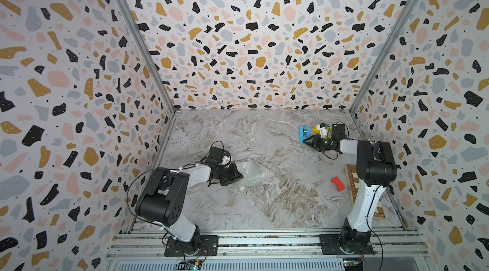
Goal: Wrap dinner plates in bubble wrap
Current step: Pull the tape from the tape cutter.
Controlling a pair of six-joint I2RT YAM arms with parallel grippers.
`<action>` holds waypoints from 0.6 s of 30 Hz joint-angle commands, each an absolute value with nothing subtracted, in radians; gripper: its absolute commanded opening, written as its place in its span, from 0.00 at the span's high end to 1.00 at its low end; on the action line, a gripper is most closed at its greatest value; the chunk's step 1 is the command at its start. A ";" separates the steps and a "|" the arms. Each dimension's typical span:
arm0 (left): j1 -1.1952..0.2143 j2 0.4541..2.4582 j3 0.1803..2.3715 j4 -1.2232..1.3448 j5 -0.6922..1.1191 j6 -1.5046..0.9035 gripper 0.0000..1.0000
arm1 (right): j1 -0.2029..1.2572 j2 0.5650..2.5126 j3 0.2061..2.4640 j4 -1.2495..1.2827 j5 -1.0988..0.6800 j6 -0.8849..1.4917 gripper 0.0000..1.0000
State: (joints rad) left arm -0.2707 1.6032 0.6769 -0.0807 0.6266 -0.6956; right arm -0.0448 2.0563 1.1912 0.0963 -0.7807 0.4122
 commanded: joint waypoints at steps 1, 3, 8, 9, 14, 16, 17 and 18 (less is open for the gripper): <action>-0.275 1.646 0.646 -0.227 0.515 -0.692 0.88 | -0.044 2.063 1.183 0.119 -0.801 0.428 0.63; -0.276 1.647 0.646 -0.227 0.515 -0.689 0.88 | -0.044 2.072 1.186 0.132 -0.817 0.439 0.66; -0.275 1.646 0.646 -0.229 0.514 -0.689 0.88 | -0.041 2.080 1.186 0.148 -0.831 0.452 0.66; -0.276 1.646 0.647 -0.229 0.513 -0.689 0.88 | -0.041 2.080 1.186 0.148 -0.831 0.453 0.67; -0.275 1.647 0.649 -0.231 0.512 -0.688 0.88 | -0.043 2.079 1.183 0.155 -0.836 0.459 0.83; -0.275 1.648 0.649 -0.232 0.511 -0.688 0.88 | -0.044 2.073 1.181 0.155 -0.836 0.460 0.89; -0.276 1.647 0.649 -0.232 0.511 -0.687 0.88 | -0.044 2.071 1.183 0.155 -0.838 0.459 0.92; -0.275 1.647 0.649 -0.232 0.511 -0.687 0.88 | -0.044 2.067 1.183 0.155 -0.841 0.459 0.94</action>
